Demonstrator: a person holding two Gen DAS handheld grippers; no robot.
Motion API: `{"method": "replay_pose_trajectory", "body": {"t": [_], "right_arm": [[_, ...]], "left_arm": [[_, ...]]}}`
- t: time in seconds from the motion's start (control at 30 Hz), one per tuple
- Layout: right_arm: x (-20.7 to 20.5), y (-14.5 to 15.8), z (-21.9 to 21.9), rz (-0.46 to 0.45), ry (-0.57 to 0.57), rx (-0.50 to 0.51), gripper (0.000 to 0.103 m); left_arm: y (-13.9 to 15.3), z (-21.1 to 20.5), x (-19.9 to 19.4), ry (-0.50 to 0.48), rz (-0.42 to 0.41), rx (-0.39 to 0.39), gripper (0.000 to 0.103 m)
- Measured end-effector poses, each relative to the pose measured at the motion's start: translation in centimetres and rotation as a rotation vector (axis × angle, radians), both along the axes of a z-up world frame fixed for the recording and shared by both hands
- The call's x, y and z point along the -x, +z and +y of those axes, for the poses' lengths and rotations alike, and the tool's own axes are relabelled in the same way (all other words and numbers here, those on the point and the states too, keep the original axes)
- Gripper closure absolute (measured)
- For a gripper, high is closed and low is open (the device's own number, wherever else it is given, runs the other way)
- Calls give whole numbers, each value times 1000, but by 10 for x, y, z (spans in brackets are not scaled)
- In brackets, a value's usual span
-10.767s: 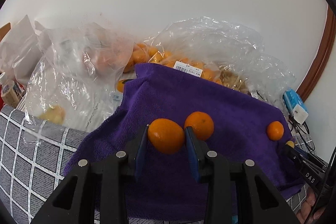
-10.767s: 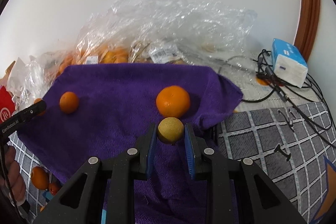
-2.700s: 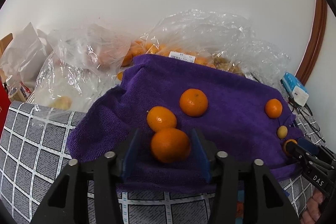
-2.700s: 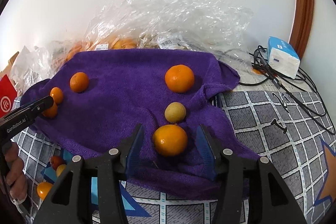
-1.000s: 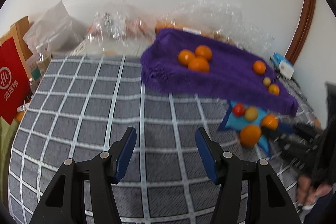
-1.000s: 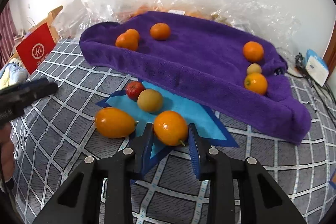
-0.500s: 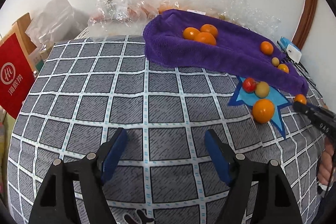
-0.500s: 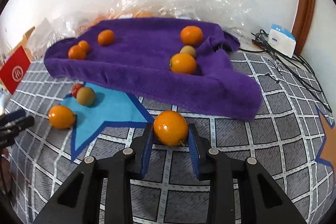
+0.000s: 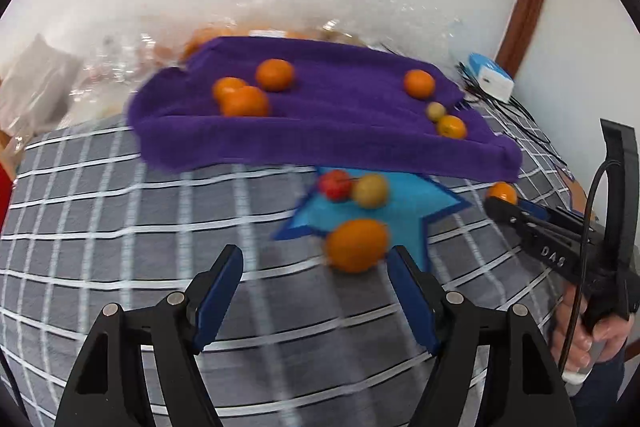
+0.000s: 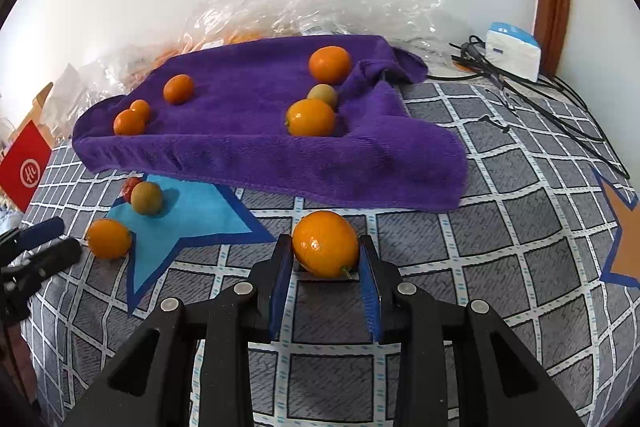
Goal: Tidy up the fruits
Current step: 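Grasp an oval orange fruit from the blue cloth with the left gripper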
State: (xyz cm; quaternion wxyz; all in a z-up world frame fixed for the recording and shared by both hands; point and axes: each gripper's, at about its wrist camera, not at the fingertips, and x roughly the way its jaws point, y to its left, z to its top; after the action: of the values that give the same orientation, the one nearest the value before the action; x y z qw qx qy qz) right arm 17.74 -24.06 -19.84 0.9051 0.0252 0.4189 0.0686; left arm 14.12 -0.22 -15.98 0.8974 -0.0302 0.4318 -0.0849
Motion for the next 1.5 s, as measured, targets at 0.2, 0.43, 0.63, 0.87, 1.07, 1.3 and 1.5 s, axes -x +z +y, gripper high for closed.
{"method": "replay_pose_trajectory", "body": {"t": [0.2, 0.43, 0.63, 0.87, 1.07, 1.3, 1.5], "right_arm": [[1, 0, -1, 3, -11, -8, 71], [1, 0, -3, 2, -17, -20, 71], [-1, 0, -7, 5, -27, -35, 71], [1, 0, -6, 2, -30, -27, 71], [1, 0, -5, 2, -31, -23, 71], [0, 0, -7, 3, -30, -21, 71], [0, 0, -6, 4, -29, -18, 71]], "left_arm": [[-13, -27, -6, 41, 65, 11, 31], [-19, -27, -12, 99, 33, 39, 36], [-21, -34, -17, 104, -16, -73, 66], [-3, -7, -5, 53, -73, -53, 66], [-10, 24, -6, 69, -27, -83, 66], [-17, 43, 7, 110, 2, -33, 54], [-18, 50, 16, 190, 35, 11, 49]]}}
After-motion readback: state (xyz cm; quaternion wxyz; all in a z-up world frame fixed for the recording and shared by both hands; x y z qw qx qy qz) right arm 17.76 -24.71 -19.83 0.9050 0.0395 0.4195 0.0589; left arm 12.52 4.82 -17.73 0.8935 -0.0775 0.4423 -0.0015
